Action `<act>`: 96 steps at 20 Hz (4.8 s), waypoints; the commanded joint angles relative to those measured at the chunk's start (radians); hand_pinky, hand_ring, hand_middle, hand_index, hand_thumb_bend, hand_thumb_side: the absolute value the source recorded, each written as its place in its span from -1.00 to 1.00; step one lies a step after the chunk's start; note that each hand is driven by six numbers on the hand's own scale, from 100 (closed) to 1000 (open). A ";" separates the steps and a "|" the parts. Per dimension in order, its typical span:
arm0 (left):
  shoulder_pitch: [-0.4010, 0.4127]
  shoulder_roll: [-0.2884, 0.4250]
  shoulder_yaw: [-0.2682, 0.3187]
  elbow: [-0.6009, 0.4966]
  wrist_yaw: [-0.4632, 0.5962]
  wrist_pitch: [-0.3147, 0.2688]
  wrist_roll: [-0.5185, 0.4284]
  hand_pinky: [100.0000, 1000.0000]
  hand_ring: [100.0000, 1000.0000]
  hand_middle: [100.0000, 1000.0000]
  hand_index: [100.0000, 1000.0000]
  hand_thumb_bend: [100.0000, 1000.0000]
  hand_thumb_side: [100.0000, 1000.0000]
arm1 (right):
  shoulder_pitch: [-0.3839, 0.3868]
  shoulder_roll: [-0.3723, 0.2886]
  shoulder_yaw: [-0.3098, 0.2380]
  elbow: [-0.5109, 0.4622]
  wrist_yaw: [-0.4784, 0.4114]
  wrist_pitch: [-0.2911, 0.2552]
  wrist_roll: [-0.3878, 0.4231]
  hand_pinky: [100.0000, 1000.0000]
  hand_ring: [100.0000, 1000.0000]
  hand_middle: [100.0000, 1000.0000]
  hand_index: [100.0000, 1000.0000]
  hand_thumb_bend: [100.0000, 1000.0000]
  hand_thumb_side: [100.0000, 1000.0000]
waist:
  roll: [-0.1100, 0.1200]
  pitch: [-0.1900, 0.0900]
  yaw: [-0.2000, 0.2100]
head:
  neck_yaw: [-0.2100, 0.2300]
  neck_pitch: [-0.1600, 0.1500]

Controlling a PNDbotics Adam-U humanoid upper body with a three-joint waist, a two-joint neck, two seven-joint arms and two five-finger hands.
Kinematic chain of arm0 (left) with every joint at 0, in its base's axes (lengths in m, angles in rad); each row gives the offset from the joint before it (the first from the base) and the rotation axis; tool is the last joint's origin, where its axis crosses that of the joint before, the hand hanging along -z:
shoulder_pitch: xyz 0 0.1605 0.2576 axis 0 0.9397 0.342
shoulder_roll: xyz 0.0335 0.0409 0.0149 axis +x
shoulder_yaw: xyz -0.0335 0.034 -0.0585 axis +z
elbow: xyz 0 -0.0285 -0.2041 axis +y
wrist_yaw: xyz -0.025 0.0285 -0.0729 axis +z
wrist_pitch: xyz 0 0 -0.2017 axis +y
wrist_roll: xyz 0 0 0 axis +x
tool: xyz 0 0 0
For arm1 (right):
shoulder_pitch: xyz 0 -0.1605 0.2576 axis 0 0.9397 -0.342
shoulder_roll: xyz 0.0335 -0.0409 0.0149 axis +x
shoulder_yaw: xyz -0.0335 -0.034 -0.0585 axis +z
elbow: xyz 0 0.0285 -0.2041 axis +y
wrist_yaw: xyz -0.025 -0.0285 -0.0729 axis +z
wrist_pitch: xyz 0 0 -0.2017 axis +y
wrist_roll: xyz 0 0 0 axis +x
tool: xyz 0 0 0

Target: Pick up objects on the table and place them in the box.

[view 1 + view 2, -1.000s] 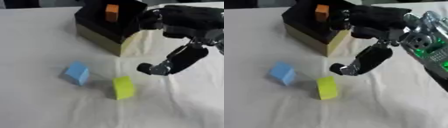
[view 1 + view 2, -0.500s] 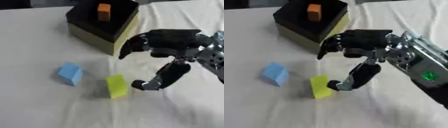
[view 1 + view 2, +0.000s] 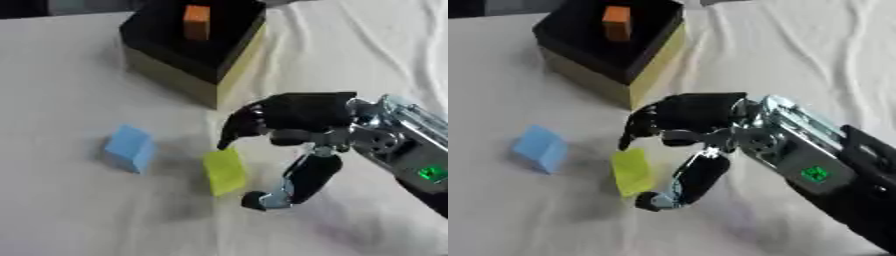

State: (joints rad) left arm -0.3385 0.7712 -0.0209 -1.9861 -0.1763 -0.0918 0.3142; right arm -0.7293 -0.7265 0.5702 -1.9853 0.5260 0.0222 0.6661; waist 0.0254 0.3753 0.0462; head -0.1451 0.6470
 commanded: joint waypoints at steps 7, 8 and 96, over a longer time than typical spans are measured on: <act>-0.016 0.012 0.006 -0.014 0.006 -0.001 -0.005 0.31 0.42 0.48 0.77 -0.39 1.00 | 0.005 0.028 0.004 -0.015 0.109 0.031 -0.008 0.62 0.75 0.59 0.72 -0.33 0.15 | 0.000 -0.012 0.012 | -0.001 0.002; -0.016 0.012 0.006 -0.014 0.006 -0.001 -0.005 0.31 0.42 0.48 0.77 -0.39 1.00 | 0.004 0.030 0.003 -0.015 0.120 0.031 -0.013 0.63 0.76 0.60 0.72 -0.33 0.14 | -0.001 -0.011 0.013 | 0.000 0.001; -0.062 0.020 -0.012 -0.014 0.019 -0.018 -0.021 0.26 0.42 0.47 0.76 -0.44 1.00 | -0.577 0.293 -0.279 0.961 0.394 -0.061 -0.235 0.58 0.60 0.30 0.50 -0.52 -0.20 | -0.037 0.028 0.070 | -0.071 -0.082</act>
State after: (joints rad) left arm -0.3888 0.7594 -0.0399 -1.9861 -0.1636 -0.1082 0.2942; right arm -1.2765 -0.4254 0.2961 -1.0220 0.9018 -0.0264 0.4252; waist -0.0147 0.4262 0.1127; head -0.2137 0.5700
